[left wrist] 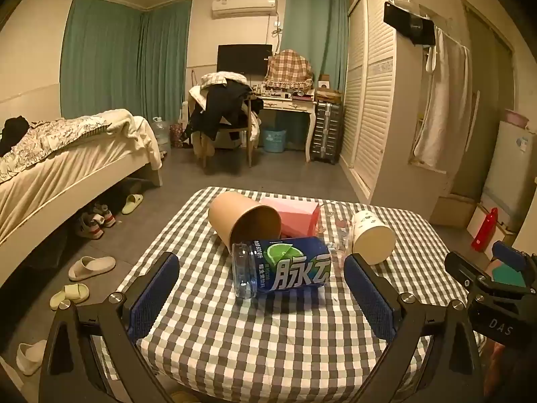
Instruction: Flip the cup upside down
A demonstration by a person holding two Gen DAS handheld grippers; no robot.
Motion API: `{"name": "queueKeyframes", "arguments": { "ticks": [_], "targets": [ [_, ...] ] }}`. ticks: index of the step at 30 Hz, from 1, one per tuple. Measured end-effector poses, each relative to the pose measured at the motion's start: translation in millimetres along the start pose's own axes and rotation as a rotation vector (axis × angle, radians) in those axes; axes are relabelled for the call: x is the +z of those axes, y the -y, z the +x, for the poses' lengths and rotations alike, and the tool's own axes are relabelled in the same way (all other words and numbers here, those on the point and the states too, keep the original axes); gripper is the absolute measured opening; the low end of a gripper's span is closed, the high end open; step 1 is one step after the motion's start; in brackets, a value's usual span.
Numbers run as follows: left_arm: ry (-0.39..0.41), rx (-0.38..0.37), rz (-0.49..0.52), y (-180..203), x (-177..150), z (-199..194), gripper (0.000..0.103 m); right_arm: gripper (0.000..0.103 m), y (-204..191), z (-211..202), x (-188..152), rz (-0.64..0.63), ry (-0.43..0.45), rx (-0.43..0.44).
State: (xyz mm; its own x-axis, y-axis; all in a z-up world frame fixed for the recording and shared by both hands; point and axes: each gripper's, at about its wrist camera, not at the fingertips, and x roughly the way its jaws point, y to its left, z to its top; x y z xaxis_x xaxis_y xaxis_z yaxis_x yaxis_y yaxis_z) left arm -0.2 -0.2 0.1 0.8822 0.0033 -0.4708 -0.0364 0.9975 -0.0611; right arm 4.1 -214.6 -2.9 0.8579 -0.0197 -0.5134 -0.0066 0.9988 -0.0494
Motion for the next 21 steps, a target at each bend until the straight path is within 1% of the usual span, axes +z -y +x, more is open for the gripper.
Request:
{"name": "queueKeyframes", "arguments": {
  "ticks": [8,16,21],
  "targets": [
    [-0.007,-0.005,-0.002,-3.4,-0.1,0.3,0.101,0.103,0.1,0.4,-0.2,0.005,0.000,0.001],
    [-0.004,0.008,0.008,0.0,0.3,-0.1,0.101,0.103,-0.6,-4.1,0.2,0.016,-0.006,-0.003],
    [-0.007,0.010,-0.002,-4.7,1.1,0.9,0.101,0.103,-3.2,1.8,0.3,0.009,-0.013,-0.002]
  ]
}}
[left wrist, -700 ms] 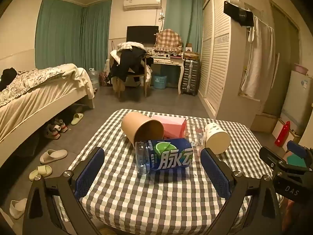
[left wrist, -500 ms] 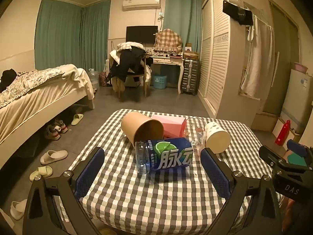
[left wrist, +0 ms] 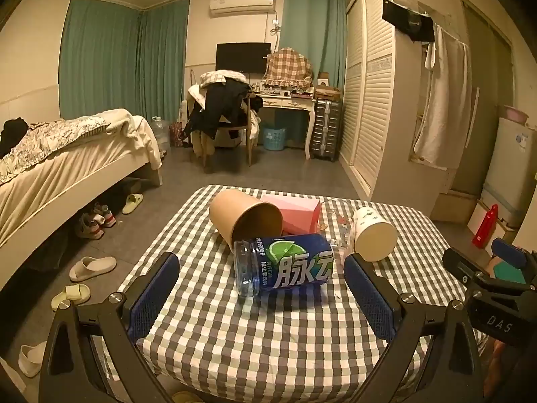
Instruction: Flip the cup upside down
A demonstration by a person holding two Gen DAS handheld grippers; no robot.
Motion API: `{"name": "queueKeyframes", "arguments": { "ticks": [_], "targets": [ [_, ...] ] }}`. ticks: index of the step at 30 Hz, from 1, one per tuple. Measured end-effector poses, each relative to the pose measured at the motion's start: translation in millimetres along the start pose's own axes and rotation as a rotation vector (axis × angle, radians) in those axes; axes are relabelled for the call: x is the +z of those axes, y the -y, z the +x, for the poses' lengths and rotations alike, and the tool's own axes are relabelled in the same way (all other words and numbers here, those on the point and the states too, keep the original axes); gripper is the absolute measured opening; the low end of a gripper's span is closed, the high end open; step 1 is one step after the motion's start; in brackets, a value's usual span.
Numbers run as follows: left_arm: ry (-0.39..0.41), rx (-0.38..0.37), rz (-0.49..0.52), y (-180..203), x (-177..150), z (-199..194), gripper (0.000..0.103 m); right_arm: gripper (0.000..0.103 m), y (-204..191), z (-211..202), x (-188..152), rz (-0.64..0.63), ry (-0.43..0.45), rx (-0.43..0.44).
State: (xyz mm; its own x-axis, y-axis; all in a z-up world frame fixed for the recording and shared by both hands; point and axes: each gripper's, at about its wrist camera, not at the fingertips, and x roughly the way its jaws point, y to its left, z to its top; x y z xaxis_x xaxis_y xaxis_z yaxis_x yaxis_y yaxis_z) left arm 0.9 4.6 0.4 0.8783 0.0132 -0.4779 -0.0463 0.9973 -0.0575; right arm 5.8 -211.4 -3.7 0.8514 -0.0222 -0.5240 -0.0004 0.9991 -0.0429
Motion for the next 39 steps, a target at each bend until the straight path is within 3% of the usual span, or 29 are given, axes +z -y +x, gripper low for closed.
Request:
{"name": "queueKeyframes", "arguments": {
  "ticks": [39],
  "targets": [
    [-0.020,0.005,0.030,3.8,-2.0,-0.1,0.101,0.103,-9.8,3.2,-2.0,-0.028,-0.016,0.003]
  ]
}}
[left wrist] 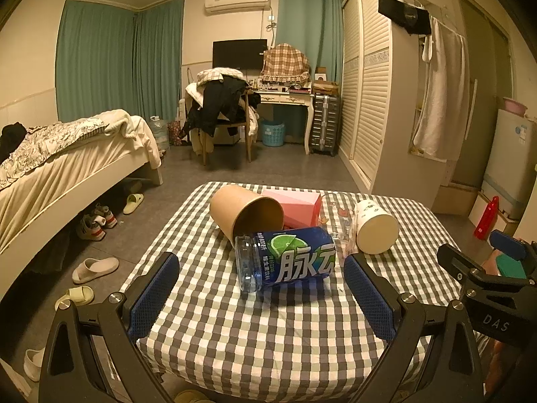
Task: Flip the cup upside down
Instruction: 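Move the right tool toward the blue-labelled bottle lying on its side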
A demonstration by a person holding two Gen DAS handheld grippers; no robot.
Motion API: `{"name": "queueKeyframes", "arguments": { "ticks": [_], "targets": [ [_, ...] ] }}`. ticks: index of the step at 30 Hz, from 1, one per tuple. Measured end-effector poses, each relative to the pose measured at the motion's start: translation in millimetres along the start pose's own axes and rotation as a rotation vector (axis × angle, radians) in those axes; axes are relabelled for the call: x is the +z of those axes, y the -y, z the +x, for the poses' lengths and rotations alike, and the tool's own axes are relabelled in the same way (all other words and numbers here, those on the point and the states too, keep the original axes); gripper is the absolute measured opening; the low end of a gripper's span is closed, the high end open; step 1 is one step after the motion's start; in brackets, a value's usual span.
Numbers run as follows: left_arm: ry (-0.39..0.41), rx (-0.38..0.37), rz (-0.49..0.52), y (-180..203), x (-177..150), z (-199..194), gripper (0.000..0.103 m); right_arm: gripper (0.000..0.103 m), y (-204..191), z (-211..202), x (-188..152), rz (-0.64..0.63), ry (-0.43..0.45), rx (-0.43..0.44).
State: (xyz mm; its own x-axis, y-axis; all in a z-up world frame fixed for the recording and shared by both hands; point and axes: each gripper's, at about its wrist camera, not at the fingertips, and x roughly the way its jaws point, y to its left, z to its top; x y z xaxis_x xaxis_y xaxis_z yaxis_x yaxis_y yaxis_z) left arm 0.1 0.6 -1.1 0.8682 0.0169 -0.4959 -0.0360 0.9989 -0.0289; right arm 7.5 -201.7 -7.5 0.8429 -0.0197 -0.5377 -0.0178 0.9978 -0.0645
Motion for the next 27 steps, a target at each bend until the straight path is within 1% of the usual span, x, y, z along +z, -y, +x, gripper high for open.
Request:
{"name": "queueKeyframes", "arguments": {
  "ticks": [8,14,18,21,23,27],
  "targets": [
    [-0.005,0.004,0.002,-2.9,1.0,0.3,0.101,0.103,-5.3,-0.1,4.4,-0.017,0.002,0.013],
    [0.002,0.006,-0.006,-13.0,6.9,0.9,0.101,0.103,-17.9,-3.2,10.1,-0.065,0.003,0.027],
    [0.017,0.014,-0.037,-27.4,11.5,-2.3,0.101,0.103,-28.0,-5.4,14.1,-0.102,-0.006,0.071],
    [0.020,0.027,-0.051,-39.5,12.7,-2.8,0.101,0.103,-40.1,-8.7,19.7,-0.178,-0.006,0.094],
    [0.018,0.053,-0.059,-48.9,13.2,-0.7,0.101,0.103,-52.7,-9.6,24.0,-0.260,-0.011,0.122],
    [-0.002,0.097,-0.073,-66.8,11.1,9.2,0.101,0.103,-88.1,-7.7,33.2,-0.468,0.008,0.173]
  ]
}}
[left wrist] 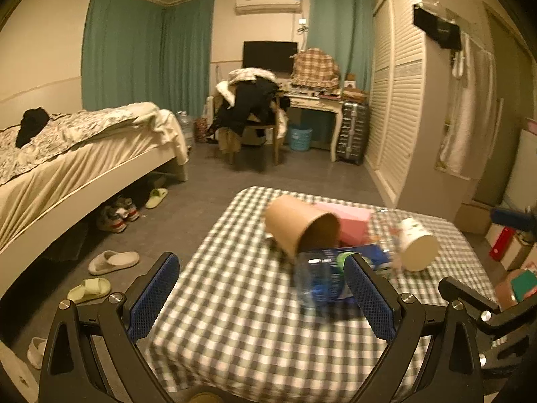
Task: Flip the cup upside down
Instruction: 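Move the right tool toward the blue-labelled bottle lying on its side, then close the right tool around the bottle's body and lift it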
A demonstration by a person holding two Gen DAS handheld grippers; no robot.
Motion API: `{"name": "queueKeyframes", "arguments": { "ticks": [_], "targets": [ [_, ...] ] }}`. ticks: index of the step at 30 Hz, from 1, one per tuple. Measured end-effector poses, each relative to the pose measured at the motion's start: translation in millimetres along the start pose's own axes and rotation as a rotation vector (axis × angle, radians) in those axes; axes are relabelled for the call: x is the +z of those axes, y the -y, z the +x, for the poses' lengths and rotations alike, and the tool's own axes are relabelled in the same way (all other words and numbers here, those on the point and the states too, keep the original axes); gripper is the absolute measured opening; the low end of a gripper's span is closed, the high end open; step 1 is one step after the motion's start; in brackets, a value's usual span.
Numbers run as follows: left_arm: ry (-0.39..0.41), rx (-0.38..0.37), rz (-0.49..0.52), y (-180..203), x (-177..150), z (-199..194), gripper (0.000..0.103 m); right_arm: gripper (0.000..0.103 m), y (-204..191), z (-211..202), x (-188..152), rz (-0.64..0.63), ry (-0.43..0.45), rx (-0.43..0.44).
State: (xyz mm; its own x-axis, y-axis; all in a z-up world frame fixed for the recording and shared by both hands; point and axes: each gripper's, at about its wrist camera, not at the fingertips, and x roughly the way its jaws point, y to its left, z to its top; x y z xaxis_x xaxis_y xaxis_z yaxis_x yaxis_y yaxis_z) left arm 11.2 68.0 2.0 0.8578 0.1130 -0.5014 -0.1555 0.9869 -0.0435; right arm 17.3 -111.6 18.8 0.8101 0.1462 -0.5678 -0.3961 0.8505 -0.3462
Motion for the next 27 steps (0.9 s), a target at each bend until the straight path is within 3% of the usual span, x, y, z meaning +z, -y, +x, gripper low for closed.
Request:
{"name": "queueKeyframes", "arguments": {
  "ticks": [7,17,27],
  "targets": [
    [-0.046,0.066,-0.014,-30.3,-4.6,24.0,0.101,0.103,-34.8,57.0,30.8,-0.211,-0.071,0.207],
    [-0.127,0.112,-0.061,-58.4,-12.1,58.5,0.101,0.101,-88.8,147.8,22.3,-0.478,-0.204,0.249],
    [-0.158,0.104,-0.073,-60.9,-13.9,69.9,0.101,0.096,-100.0,190.7,17.1,-0.522,-0.281,0.283]
  ]
}}
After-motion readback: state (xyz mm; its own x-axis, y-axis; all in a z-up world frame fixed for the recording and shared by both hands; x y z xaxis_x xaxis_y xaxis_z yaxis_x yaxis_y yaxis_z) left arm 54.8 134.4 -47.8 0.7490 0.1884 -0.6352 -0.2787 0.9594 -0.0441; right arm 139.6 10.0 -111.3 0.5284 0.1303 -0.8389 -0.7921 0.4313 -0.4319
